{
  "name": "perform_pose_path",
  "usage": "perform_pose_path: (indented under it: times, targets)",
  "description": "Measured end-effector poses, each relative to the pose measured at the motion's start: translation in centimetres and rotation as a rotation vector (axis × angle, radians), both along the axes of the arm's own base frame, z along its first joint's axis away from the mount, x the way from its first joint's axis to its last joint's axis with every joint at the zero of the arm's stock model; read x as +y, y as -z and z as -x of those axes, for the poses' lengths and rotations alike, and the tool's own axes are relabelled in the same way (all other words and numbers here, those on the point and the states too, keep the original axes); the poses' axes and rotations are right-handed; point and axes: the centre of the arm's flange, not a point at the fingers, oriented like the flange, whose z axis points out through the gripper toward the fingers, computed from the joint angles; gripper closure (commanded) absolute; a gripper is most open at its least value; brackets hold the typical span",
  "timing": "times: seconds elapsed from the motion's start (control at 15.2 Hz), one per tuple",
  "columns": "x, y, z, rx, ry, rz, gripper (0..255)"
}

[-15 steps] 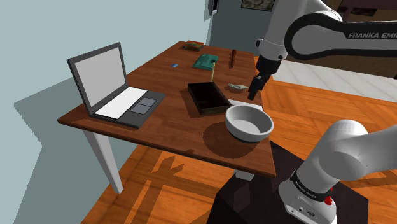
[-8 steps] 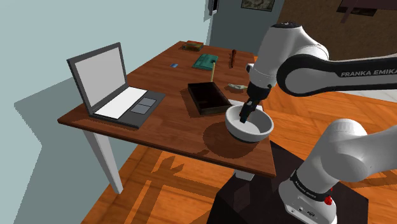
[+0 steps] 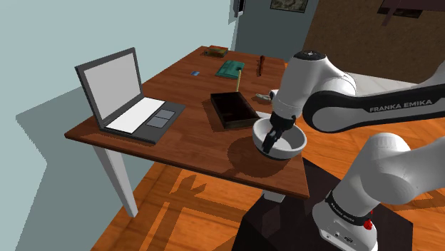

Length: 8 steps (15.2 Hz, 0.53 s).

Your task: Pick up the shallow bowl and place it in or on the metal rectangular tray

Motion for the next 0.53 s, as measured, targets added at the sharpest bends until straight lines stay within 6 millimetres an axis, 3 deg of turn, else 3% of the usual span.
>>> perform_pose_path:
  times: [0.2,0.53]
  targets:
    - [-0.1,1.5,-0.1,0.0,0.0,0.0,0]
    - [-0.2,2.0,-0.1,-0.001,0.0,0.0,0]
